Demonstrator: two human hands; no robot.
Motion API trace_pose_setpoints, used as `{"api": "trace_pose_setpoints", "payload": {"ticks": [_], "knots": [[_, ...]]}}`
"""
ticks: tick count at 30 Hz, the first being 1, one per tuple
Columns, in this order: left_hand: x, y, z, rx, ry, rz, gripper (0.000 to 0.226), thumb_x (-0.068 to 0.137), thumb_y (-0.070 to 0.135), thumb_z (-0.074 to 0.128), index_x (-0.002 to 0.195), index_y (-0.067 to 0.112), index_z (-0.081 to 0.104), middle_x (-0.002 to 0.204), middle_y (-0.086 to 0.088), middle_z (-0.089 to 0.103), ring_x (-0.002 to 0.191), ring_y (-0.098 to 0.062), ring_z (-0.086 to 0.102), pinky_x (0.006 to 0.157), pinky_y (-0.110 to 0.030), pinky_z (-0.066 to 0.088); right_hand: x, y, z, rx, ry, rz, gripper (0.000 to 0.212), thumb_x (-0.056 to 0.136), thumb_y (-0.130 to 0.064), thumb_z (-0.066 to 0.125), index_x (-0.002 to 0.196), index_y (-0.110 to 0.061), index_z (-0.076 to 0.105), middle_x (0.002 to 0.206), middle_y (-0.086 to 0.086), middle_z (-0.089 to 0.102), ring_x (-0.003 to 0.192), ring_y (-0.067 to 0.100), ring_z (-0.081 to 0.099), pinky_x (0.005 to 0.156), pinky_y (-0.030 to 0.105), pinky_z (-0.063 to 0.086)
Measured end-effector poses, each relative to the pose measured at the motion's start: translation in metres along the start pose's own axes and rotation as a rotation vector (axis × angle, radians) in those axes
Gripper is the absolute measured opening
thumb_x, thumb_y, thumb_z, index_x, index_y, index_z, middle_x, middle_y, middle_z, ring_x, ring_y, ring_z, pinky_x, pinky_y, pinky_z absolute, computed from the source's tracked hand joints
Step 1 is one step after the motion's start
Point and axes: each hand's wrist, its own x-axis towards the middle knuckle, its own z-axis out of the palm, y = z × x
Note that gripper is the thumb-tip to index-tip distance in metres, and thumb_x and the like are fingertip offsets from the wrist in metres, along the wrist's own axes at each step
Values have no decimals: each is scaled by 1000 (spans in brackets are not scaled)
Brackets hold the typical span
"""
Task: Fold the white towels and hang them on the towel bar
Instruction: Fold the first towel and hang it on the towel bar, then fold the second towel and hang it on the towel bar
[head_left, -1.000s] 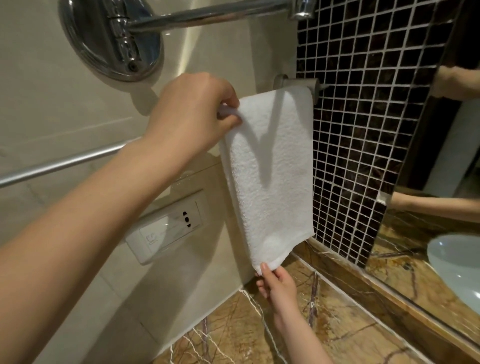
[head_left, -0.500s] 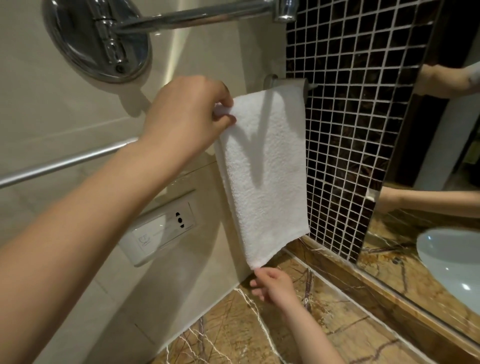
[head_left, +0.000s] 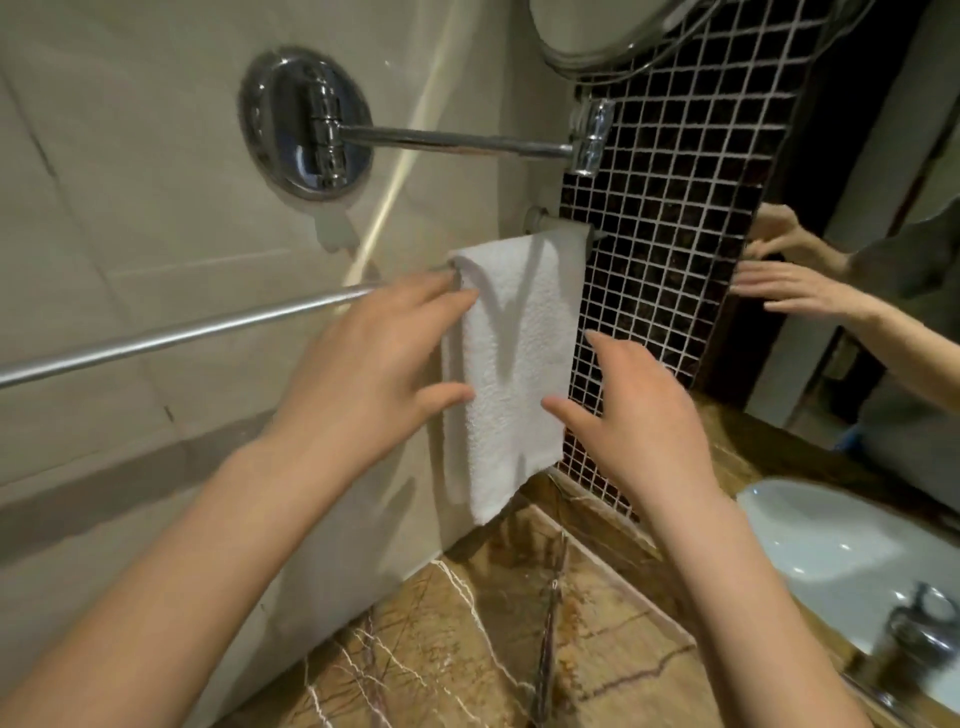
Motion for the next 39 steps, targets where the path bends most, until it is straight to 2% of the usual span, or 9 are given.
{"api": "trace_pose_setpoints", "payload": {"ticks": [2, 4, 9, 12, 16, 21, 31, 36, 39], "knots": [[-24, 2, 1, -32, -77, -72, 83, 70, 42, 77, 141, 23, 41, 150, -6, 37, 139, -25, 32, 109, -51, 34, -15, -10, -7, -55, -26, -18, 79, 83, -60, 56, 146, -21, 29, 142, -1, 44, 133, 18, 40, 110, 46, 35], [-44, 3, -1, -12, -140, -137, 85, 74, 52, 68, 146, 32, 30, 156, 0, 24, 144, -20, 20, 114, -46, 26, -31, -17, -12, -104, -69, -3, 80, 85, -61, 52, 148, -21, 24, 146, 1, 39, 138, 20, 32, 114, 49, 27], [-56, 4, -15, -30, -219, -98, 84, 76, 65, 55, 148, 36, 22, 159, 2, 15, 146, -18, 12, 115, -38, 16, -59, -35, -37, -196, -78, 19, 79, 84, -63, 50, 147, -23, 25, 145, 0, 40, 138, 21, 31, 111, 53, 25], [-47, 9, -16, -81, -250, -19, 83, 76, 66, 55, 147, 36, 25, 158, 2, 19, 145, -17, 14, 115, -38, 18, -72, -43, -55, -238, -81, 67, 76, 84, -61, 52, 146, -26, 26, 144, -1, 41, 139, 21, 30, 112, 55, 25], [-36, 21, -6, -194, -241, 90, 82, 75, 66, 56, 146, 37, 27, 157, 2, 22, 144, -17, 16, 115, -36, 16, -93, -49, -75, -313, -59, 217, 74, 85, -60, 52, 146, -27, 26, 145, -2, 40, 139, 21, 30, 113, 54, 26], [-18, 59, 4, -306, -271, 286, 82, 75, 67, 54, 146, 36, 26, 156, 1, 24, 144, -19, 20, 114, -38, 21, -131, -46, -112, -444, -3, 428, 70, 87, -61, 48, 145, -27, 28, 140, -4, 42, 134, 19, 35, 109, 50, 28], [-32, 209, -14, -599, -288, 729, 80, 76, 67, 54, 145, 35, 30, 153, 2, 31, 142, -16, 24, 112, -32, 21, -256, -37, -204, -661, 138, 887, 69, 88, -62, 43, 145, -27, 28, 140, -5, 44, 132, 17, 37, 107, 47, 31], [-67, 281, -31, -710, -318, 895, 77, 75, 66, 52, 142, 32, 36, 149, -2, 38, 138, -20, 31, 112, -41, 28, -326, -40, -244, -689, 288, 1052, 68, 89, -60, 45, 146, -29, 26, 142, -7, 44, 133, 13, 39, 109, 48, 30], [-91, 319, -36, -748, -305, 964, 76, 75, 66, 53, 141, 32, 38, 145, -1, 43, 134, -20, 36, 108, -40, 32, -365, -38, -258, -702, 342, 1128, 68, 89, -58, 48, 146, -28, 26, 143, -6, 45, 132, 14, 41, 109, 50, 34]]}}
